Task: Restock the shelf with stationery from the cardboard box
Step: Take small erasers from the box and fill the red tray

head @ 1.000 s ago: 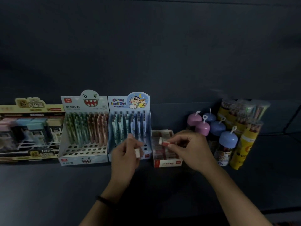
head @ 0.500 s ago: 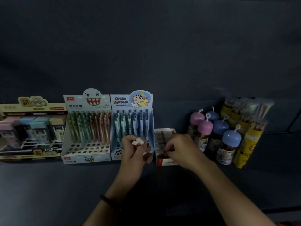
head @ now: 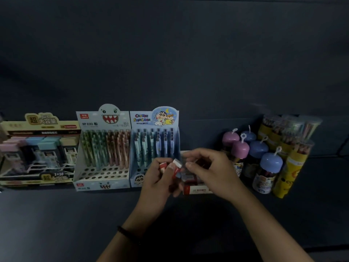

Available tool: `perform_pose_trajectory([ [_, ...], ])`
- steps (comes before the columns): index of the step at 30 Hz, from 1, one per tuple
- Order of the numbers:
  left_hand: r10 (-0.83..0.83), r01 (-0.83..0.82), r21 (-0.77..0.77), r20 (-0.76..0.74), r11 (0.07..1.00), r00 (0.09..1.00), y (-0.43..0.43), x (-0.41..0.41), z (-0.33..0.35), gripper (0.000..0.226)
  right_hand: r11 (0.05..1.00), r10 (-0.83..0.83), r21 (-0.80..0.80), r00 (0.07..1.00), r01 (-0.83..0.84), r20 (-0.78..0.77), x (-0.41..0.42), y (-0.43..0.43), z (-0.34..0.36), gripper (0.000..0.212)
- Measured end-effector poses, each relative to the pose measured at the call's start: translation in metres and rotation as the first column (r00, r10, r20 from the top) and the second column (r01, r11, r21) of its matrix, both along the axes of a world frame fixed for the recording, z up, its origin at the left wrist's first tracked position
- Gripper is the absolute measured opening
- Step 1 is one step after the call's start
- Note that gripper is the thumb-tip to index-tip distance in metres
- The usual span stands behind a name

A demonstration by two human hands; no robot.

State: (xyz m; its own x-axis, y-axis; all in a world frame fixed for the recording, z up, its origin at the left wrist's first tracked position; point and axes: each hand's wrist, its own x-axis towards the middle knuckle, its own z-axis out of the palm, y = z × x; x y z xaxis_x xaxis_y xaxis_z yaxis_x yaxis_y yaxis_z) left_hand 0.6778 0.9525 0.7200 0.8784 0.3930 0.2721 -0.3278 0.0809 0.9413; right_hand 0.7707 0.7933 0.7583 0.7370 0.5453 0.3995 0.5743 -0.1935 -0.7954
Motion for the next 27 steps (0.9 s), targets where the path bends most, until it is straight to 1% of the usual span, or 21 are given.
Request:
perform_pose_trajectory([
  [2, 0.004, -0.003, 0.032, -0.02, 0.999, 1.0, 0.0, 0.003, -0.005, 0.011, 1.0, 0.017, -0.017, 1.0, -0.017, -0.001, -0.001, 0.002, -0.001, 0.024],
  [5, -0.033, 0.033, 0.022, -0.034, 0.999, 0.999, -0.002, 0.005, -0.011, 0.012, 0.998, 0.035, -0.058, 0.999, -0.034, 0.024, -0.002, 0.005, -0.004, 0.017],
  [6, -0.044, 0.044, 0.005, -0.034, 0.999, 0.998, -0.003, 0.006, -0.011, 0.012, 0.999, 0.035, -0.043, 0.999, -0.034, 0.027, -0.003, 0.005, -0.005, 0.015],
  [8, -0.054, 0.054, -0.025, -0.02, 0.998, 0.998, -0.005, 0.006, -0.011, 0.013, 0.999, 0.006, 0.036, 1.0, -0.005, -0.008, -0.003, 0.005, -0.008, 0.01],
  [10, -0.036, 0.036, -0.003, -0.025, 0.999, 0.999, -0.003, 0.006, -0.01, 0.014, 0.995, -0.056, 0.079, 0.998, 0.059, -0.029, -0.002, 0.002, -0.01, 0.009],
  [12, -0.035, 0.037, 0.039, -0.06, 0.999, 0.998, 0.001, 0.006, -0.01, 0.013, 0.991, -0.115, 0.073, 0.993, 0.113, 0.024, -0.002, -0.001, -0.01, 0.016],
  [13, -0.06, 0.064, 0.042, -0.08, 0.997, 0.995, 0.001, 0.006, -0.01, 0.014, 0.991, -0.125, 0.06, 0.99, 0.122, 0.061, -0.003, -0.002, -0.01, 0.019],
  [15, -0.136, 0.139, 0.026, -0.104, 0.99, 0.985, 0.0, 0.004, -0.009, 0.024, 0.996, -0.091, 0.03, 0.99, 0.088, 0.11, -0.007, -0.001, -0.009, 0.023],
  [17, -0.177, 0.179, 0.006, -0.112, 0.984, 0.978, -0.002, 0.003, -0.009, 0.028, 1.0, -0.002, 0.005, 0.993, 0.001, 0.122, -0.01, 0.002, -0.013, 0.023],
  [19, -0.187, 0.185, -0.025, -0.12, 0.982, 0.975, -0.001, 0.002, -0.009, 0.028, 0.999, 0.043, 0.021, 0.985, -0.047, 0.168, -0.01, 0.004, -0.018, 0.023],
  [22, -0.185, 0.18, -0.053, -0.122, 0.982, 0.975, 0.002, 0.003, -0.008, 0.026, 0.998, 0.037, 0.046, 0.979, -0.047, 0.2, -0.003, -0.002, -0.023, 0.018],
  [24, -0.179, 0.175, -0.045, -0.128, 0.984, 0.976, 0.003, 0.004, -0.008, 0.025, 1.0, 0.024, 0.008, 0.974, -0.027, 0.223, -0.001, -0.007, -0.021, 0.019],
  [27, -0.176, 0.174, -0.024, -0.13, 0.984, 0.976, 0.002, 0.005, -0.009, 0.022, 0.999, 0.014, -0.051, 0.954, 0.001, 0.298, 0.003, -0.014, -0.014, 0.018],
])
